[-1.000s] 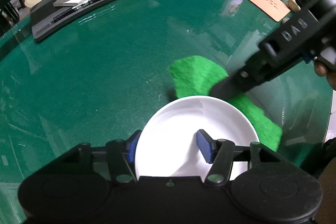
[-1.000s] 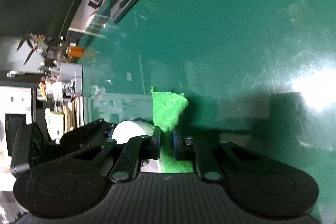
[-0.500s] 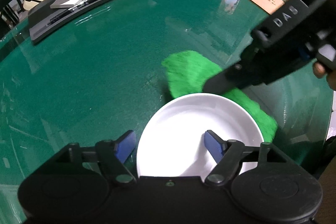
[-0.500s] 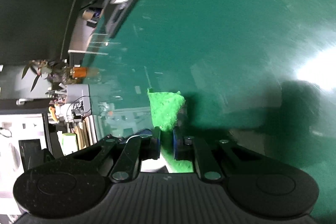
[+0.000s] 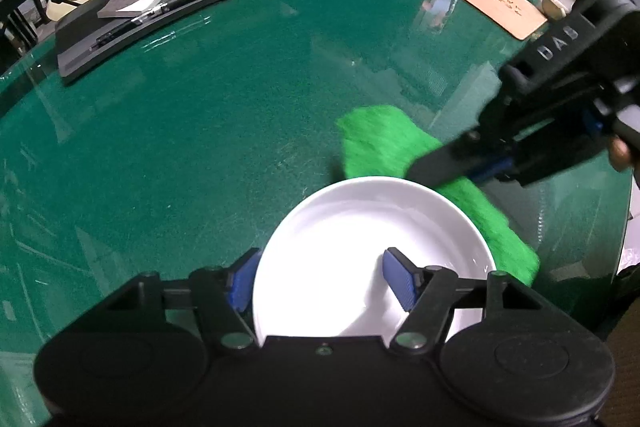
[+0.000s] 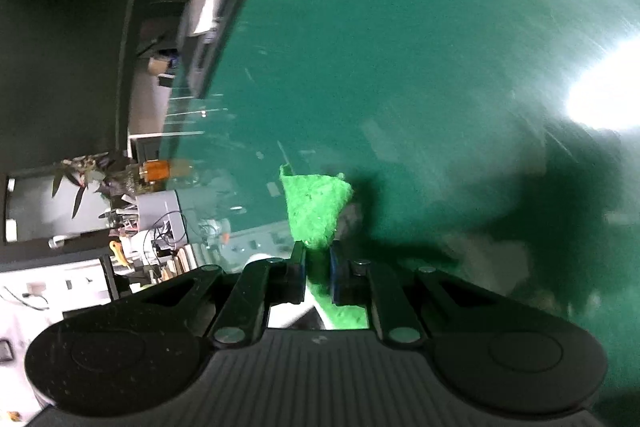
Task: Clean bowl
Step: 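Rub the green cloth over the bowl rim with the right tool while the left tool holds the bowl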
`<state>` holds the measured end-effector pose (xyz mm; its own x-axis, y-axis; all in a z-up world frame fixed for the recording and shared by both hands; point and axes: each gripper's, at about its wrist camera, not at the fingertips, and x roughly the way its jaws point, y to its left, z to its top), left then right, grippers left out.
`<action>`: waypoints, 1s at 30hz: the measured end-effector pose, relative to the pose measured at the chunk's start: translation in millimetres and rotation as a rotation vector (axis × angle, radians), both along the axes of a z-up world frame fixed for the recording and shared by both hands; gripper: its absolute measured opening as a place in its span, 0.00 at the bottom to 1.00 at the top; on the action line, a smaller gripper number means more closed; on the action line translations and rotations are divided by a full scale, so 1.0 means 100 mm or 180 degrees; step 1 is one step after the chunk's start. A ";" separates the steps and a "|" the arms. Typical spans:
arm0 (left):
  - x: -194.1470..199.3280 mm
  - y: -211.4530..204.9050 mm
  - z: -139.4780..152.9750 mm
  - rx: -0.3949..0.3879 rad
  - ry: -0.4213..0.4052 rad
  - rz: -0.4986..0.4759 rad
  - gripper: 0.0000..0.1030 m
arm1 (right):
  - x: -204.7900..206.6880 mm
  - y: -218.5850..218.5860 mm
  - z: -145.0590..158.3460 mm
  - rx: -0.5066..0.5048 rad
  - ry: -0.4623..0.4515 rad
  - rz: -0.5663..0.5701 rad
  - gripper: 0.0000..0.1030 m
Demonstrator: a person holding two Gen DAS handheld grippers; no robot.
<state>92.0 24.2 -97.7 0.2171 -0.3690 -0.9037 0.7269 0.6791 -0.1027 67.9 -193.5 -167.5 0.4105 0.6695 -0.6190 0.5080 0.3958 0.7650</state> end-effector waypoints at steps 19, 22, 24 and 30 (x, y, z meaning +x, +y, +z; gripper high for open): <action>0.00 -0.01 0.00 0.0013 -0.0001 -0.0008 0.64 | 0.00 0.06 -0.13 0.0287 0.0179 -0.0542 0.13; 0.00 -0.01 0.01 0.0019 0.0007 -0.0017 0.65 | 0.11 0.15 -0.14 0.0318 0.0080 -0.0521 0.13; 0.00 -0.01 0.00 0.0024 0.0005 -0.0035 0.66 | 0.11 0.16 -0.14 0.0329 0.0048 -0.0490 0.13; -0.02 -0.03 -0.01 0.0029 -0.0015 -0.0074 0.69 | -0.09 -0.02 -0.19 0.0335 0.0220 -0.0498 0.13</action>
<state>89.7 21.2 -98.9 0.2128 -0.3657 -0.9061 0.7429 0.6629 -0.0931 58.4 -195.9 -186.3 0.4736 0.6634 -0.5793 0.6097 0.2277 0.7592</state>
